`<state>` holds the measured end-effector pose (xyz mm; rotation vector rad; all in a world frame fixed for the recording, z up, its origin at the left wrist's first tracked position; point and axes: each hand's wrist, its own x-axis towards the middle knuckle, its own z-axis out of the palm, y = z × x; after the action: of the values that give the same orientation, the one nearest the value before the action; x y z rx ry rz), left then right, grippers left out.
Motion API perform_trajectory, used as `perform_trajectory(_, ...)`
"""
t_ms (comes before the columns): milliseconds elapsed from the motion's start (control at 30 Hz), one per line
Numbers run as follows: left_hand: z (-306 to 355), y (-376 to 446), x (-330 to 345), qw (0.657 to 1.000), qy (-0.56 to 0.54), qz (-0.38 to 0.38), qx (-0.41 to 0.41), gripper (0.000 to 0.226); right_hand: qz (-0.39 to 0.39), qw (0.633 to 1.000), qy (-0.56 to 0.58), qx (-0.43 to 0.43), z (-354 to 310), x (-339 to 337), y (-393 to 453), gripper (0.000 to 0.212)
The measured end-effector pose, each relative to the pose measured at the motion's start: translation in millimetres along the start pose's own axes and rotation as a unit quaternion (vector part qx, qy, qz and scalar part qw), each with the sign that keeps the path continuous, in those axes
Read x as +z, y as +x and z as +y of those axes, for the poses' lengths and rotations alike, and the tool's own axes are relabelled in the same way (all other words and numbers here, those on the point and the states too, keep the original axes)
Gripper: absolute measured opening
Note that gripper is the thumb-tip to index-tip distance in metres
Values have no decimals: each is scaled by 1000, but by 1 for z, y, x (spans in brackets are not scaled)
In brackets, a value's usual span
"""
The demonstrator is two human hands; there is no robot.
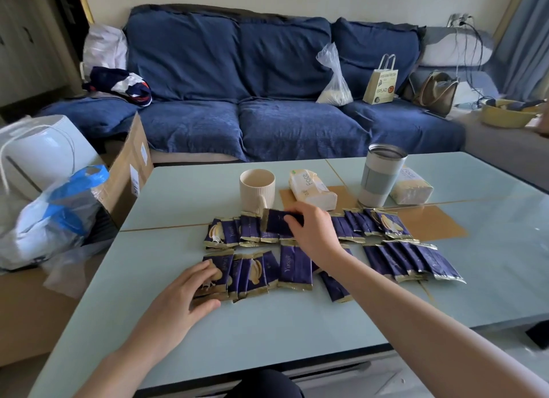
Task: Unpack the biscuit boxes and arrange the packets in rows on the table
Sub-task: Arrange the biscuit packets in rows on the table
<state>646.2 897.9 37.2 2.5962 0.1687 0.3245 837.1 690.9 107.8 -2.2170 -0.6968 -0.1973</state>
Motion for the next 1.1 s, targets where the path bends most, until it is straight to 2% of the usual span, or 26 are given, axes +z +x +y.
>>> perform_trajectory(133,2,-1,2,1000,-9,24,-2,48,93,995,27,27,7,-17,2,15)
perform_trajectory(200,5,-1,2,999,7,44,0,40,101,992,28,75,14,-27,3,13)
perform_trajectory(367,15,1,3,996,20,81,-8,36,22,977,19,213,31,-32,-16,8)
perform_trajectory(467,17,2,6,995,13,99,-8,37,-14,964,42,261,35,-26,-30,17)
perform_trajectory(733,10,3,3,993,-26,105,-40,56,-64,981,-13,184,26,-3,-40,27)
perform_trajectory(833,10,2,1,995,-31,84,-36,70,-84,980,5,179,19,5,-39,28)
perform_trajectory(933,12,-2,1,996,-31,80,-23,65,-85,983,12,165,15,9,-38,27)
perform_trajectory(1100,11,-2,3,991,-6,129,-28,51,-49,989,-17,139,16,1,-41,19)
